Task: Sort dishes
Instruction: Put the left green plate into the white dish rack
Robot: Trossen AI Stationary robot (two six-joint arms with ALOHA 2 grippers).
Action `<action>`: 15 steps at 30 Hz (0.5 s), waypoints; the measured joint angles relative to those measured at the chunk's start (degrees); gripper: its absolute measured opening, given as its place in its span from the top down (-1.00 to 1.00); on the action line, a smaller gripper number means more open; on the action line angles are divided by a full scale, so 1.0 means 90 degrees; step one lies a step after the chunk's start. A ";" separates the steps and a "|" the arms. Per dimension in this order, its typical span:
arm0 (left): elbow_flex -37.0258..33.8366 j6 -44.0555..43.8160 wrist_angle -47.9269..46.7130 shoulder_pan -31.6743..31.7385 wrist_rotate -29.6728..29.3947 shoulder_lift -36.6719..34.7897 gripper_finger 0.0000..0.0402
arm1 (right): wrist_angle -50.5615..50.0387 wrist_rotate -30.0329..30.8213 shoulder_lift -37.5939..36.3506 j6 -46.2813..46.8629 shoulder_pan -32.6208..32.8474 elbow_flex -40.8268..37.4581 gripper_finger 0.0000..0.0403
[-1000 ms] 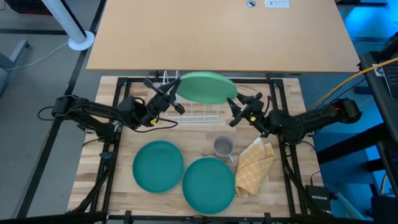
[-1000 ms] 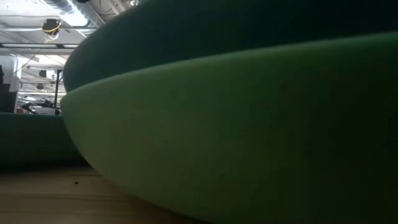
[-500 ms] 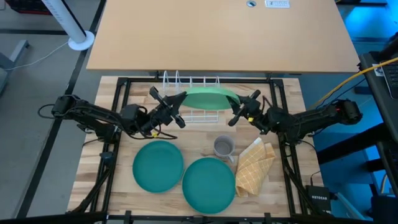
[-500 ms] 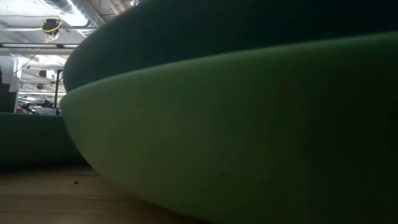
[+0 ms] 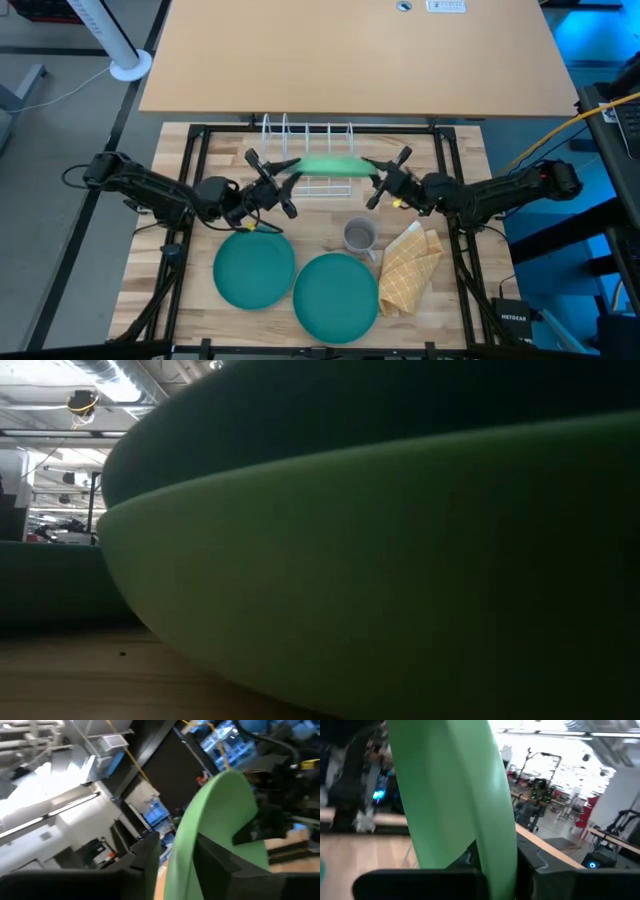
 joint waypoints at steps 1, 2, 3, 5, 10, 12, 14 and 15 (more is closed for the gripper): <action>-0.0010 -0.0060 -0.0044 -0.0043 -0.0005 0.0003 0.39 | -0.0068 -0.0019 0.0005 -0.0120 0.0000 0.0000 0.79; -0.0012 -0.0144 -0.0083 -0.0092 -0.0007 0.0005 0.35 | -0.0106 -0.0021 -0.0002 -0.0243 0.0000 0.0000 0.79; -0.0011 -0.0196 -0.0152 -0.0147 -0.0014 -0.0004 0.31 | -0.0130 -0.0030 -0.0008 -0.0348 0.0001 0.0001 0.79; -0.0010 -0.0292 -0.0318 -0.0263 -0.0047 -0.0010 0.25 | -0.0224 -0.0020 -0.0011 -0.0582 0.0004 0.0002 0.79; -0.0010 -0.0531 -0.0931 -0.0459 -0.0061 -0.0014 0.20 | -0.0378 -0.0281 -0.0005 -0.1068 0.0000 0.0000 0.77; -0.0007 -0.0732 -0.1203 -0.0464 -0.0060 -0.0014 0.21 | -0.0359 -0.0384 -0.0005 -0.1144 0.0000 0.0000 0.78; -0.0007 -0.0881 -0.1504 -0.0457 -0.0090 -0.0014 0.21 | -0.0349 -0.0490 -0.0005 -0.1150 0.0000 -0.0001 0.79; -0.0007 -0.0942 -0.1604 -0.0450 -0.0147 -0.0014 0.21 | -0.0364 -0.0573 -0.0005 -0.1163 0.0000 -0.0002 0.79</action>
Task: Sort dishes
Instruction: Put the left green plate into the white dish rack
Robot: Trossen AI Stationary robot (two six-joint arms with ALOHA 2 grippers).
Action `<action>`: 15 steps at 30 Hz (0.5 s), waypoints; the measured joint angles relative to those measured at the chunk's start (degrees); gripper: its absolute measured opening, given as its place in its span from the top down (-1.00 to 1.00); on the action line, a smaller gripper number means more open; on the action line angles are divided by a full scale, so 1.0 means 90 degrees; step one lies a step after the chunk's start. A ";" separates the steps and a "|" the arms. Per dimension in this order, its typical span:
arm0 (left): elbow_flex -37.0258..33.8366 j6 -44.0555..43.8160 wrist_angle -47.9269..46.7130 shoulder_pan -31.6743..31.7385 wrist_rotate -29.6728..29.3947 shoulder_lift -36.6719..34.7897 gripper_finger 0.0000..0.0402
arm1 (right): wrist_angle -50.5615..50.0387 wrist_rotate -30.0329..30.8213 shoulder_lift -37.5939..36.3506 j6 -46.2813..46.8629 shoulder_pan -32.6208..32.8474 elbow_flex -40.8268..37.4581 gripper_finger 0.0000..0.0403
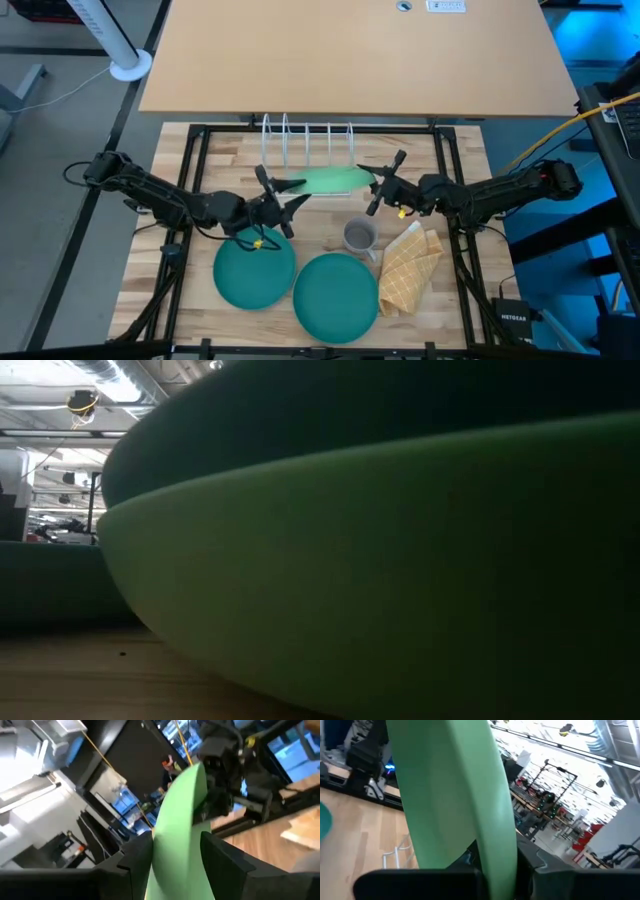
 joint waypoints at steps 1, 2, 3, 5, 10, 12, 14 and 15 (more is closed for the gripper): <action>0.0000 -0.0041 -0.0077 0.0012 -0.0092 0.0000 0.21 | 0.0000 -0.0120 0.0000 0.0002 -0.0002 0.0000 0.79; 0.0000 -0.0083 -0.0154 0.0013 -0.0194 0.0000 0.22 | 0.0012 -0.0229 0.0000 0.0005 -0.0002 0.0000 0.79; 0.0000 -0.0122 -0.0224 0.0013 -0.0295 0.0000 0.22 | 0.0026 -0.0348 -0.0001 0.0005 -0.0002 0.0000 0.78; 0.0000 -0.0179 -0.0299 0.0013 -0.0537 0.0000 0.22 | 0.0025 -0.0571 -0.0002 -0.0001 -0.0002 0.0000 0.78; 0.0000 -0.0183 -0.0322 -0.0002 -0.0916 0.0000 0.24 | 0.0034 -0.0639 -0.0010 -0.0119 -0.0007 0.0000 0.78; 0.0000 -0.0182 -0.0321 -0.0002 -0.0948 0.0000 0.30 | 0.0037 -0.0636 -0.0010 -0.0119 -0.0007 0.0000 0.77; 0.0000 -0.0183 -0.0316 -0.0002 -0.0955 0.0000 0.41 | 0.0050 -0.0635 -0.0010 -0.0119 -0.0007 0.0000 0.75; 0.0000 -0.0183 -0.0315 -0.0002 -0.0958 0.0000 0.48 | 0.0060 -0.0633 -0.0010 -0.0117 -0.0007 0.0000 0.74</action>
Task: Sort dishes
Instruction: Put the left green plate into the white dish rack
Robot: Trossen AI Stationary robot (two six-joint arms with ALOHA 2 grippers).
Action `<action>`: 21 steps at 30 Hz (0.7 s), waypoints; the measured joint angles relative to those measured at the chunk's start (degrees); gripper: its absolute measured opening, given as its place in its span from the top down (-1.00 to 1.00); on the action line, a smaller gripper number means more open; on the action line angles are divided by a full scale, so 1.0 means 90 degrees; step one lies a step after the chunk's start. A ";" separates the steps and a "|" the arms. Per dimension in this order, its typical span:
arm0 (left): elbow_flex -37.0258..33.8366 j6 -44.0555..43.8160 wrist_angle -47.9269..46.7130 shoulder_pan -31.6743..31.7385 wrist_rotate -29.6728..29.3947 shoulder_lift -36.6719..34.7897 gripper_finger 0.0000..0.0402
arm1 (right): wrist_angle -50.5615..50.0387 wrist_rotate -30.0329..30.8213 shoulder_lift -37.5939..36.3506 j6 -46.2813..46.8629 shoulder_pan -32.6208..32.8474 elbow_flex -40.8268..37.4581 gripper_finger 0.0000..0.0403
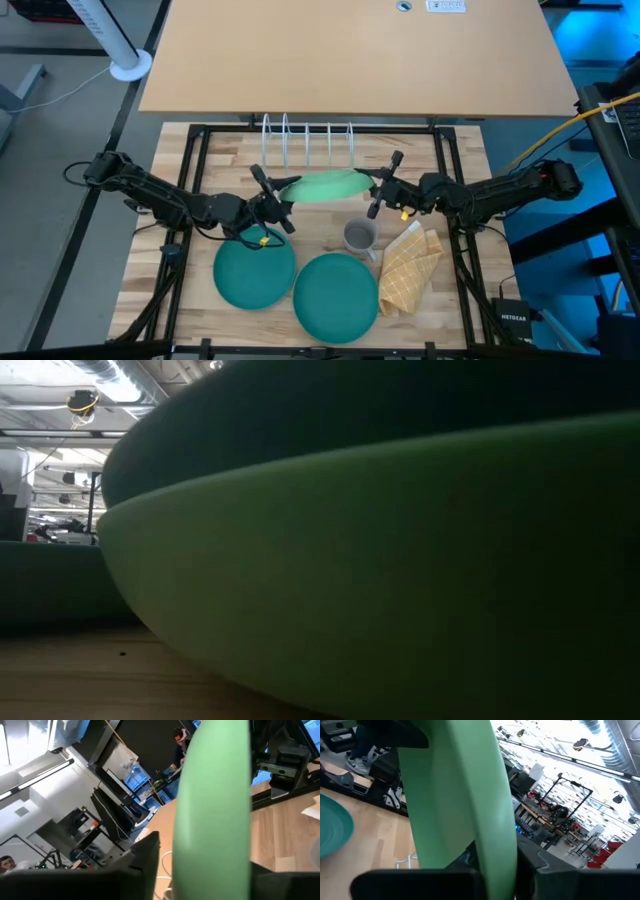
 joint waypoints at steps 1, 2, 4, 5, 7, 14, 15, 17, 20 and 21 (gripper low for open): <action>0.0000 -0.0002 0.0000 0.0000 -0.0002 0.0000 0.56 | 0.0014 -0.0001 0.0000 -0.0001 0.0000 0.0000 0.73; 0.0000 -0.0002 0.0000 0.0000 -0.0006 0.0000 0.64 | 0.0018 -0.0003 0.0000 -0.0002 0.0000 0.0000 0.72; 0.0000 -0.0033 0.0050 0.0007 -0.0113 -0.0002 0.80 | -0.0004 -0.0024 0.0000 0.0024 0.0007 0.0000 0.70; 0.0002 -0.0052 0.0059 0.0009 -0.0088 -0.0013 0.85 | -0.0011 -0.0014 0.0000 0.0031 0.0007 0.0000 0.69; 0.0010 -0.0075 0.0061 0.0010 -0.0097 -0.0015 0.85 | -0.0018 -0.0013 0.0000 0.0024 0.0005 0.0000 0.67; 0.0010 -0.0500 -0.0004 0.0005 -0.0379 -0.0012 0.82 | -0.0039 0.0089 0.0005 0.0025 0.0011 -0.0001 0.52; 0.0007 -0.0518 -0.0020 0.0005 -0.0404 -0.0012 0.82 | -0.0025 0.0091 0.0003 0.0107 0.0012 0.0000 0.48; 0.0007 -0.0564 -0.0016 0.0005 -0.0401 -0.0012 0.85 | -0.0028 0.0099 0.0000 0.0311 0.0010 -0.0002 0.38; 0.0005 -0.0573 0.0009 0.0017 -0.0442 -0.0012 0.85 | -0.0028 0.0134 0.0000 0.0686 0.0010 0.0000 0.21; 0.0005 -0.0580 0.0005 0.0017 -0.0460 -0.0012 0.85 | -0.0028 0.0135 0.0000 0.0781 0.0010 0.0000 0.16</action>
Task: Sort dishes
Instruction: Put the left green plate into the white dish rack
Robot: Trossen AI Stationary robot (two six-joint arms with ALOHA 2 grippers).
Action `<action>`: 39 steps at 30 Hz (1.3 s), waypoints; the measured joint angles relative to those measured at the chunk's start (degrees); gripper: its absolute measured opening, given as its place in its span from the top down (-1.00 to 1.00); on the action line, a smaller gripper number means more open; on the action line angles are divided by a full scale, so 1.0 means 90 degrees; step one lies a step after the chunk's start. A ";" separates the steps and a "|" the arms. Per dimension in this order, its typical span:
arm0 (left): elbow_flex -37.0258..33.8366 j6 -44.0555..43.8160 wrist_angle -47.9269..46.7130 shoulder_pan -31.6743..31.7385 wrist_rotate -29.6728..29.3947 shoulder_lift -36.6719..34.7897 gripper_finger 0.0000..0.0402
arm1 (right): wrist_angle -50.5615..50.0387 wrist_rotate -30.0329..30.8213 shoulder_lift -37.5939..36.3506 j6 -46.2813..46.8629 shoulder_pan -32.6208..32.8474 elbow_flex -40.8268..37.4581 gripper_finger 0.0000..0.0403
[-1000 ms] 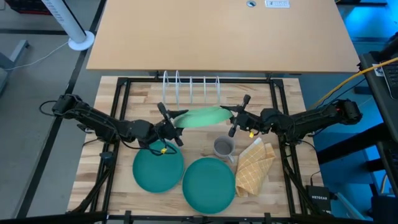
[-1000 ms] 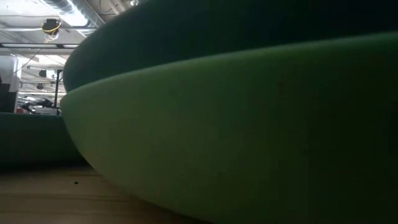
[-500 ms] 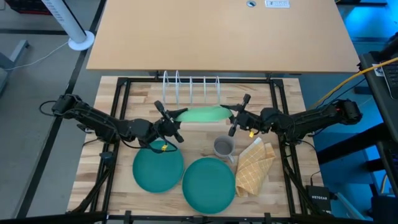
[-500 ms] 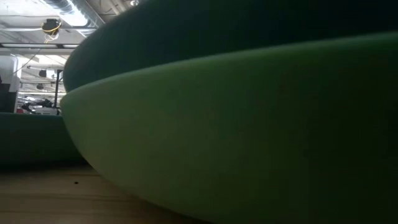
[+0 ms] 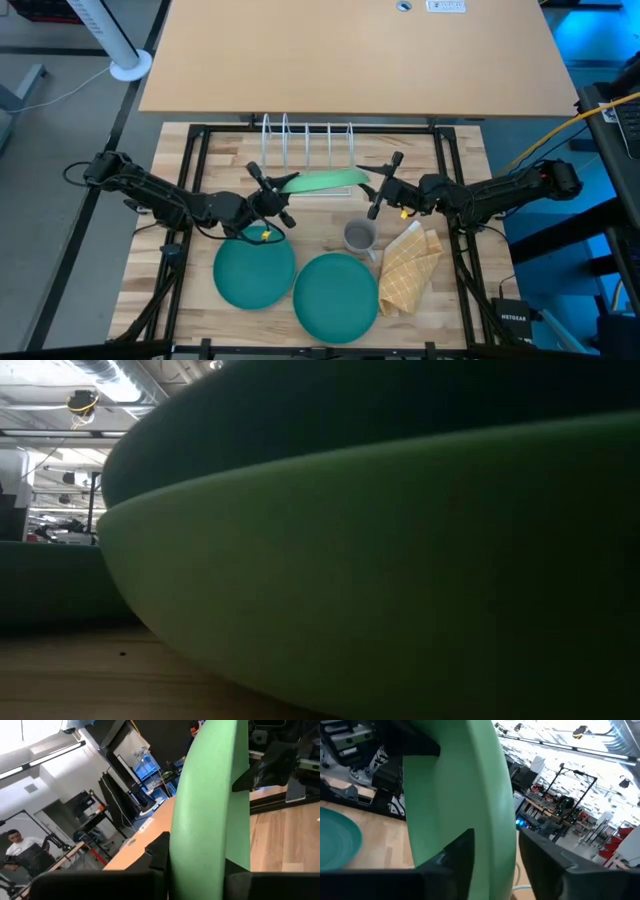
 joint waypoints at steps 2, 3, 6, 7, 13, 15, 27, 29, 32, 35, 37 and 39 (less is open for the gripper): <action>0.0000 0.0000 -0.0003 -0.0004 -0.0147 0.0002 0.85 | 0.0000 0.0007 0.0000 0.0035 0.0000 0.0000 0.07; 0.0000 -0.0001 -0.0003 -0.0005 -0.0296 0.0002 0.85 | 0.0006 0.0007 0.0000 0.0031 0.0000 -0.0001 0.03; 0.0000 0.0028 0.0004 -0.0044 -0.0979 0.0002 0.84 | -0.0002 0.0131 -0.0040 0.0036 -0.0002 0.0049 -0.04; 0.0000 0.0081 0.0000 -0.0054 -0.1267 0.0002 0.84 | -0.0014 0.0217 -0.0049 0.0036 -0.0002 0.0121 -0.05; 0.0000 0.0036 0.0078 -0.0083 -0.1927 0.0002 0.85 | -0.0310 0.0791 -0.0058 0.0041 -0.0002 0.0614 -0.07; 0.0000 -0.0006 0.0251 -0.0076 -0.1987 0.0003 0.85 | -0.0504 0.1027 -0.0058 0.0042 -0.0002 0.0768 -0.07; 0.0000 0.1838 0.2639 0.0189 -0.2853 0.0005 0.85 | -0.1603 0.1717 -0.0056 0.0465 0.0002 0.0964 -0.07; 0.0000 0.1971 0.2885 0.0338 -0.2826 0.0005 0.85 | -0.1889 0.1678 -0.0056 0.0729 0.0002 0.0964 -0.07; 0.0048 0.2076 0.3083 0.0616 -0.2777 0.0005 0.85 | -0.2328 0.1627 -0.0053 0.0987 0.0002 0.0964 -0.07; 0.0206 0.2076 0.3074 0.0893 -0.2712 0.0005 0.86 | -0.2692 0.1454 -0.0053 0.1188 0.0002 0.0964 -0.07; 0.0334 0.2114 0.3017 0.1040 -0.2675 0.0005 0.86 | -0.2853 0.1276 -0.0053 0.1263 0.0002 0.0964 -0.07; 0.0455 0.2240 0.2997 0.1145 -0.2668 0.0005 0.86 | -0.2981 0.1128 -0.0053 0.1275 0.0000 0.0964 -0.07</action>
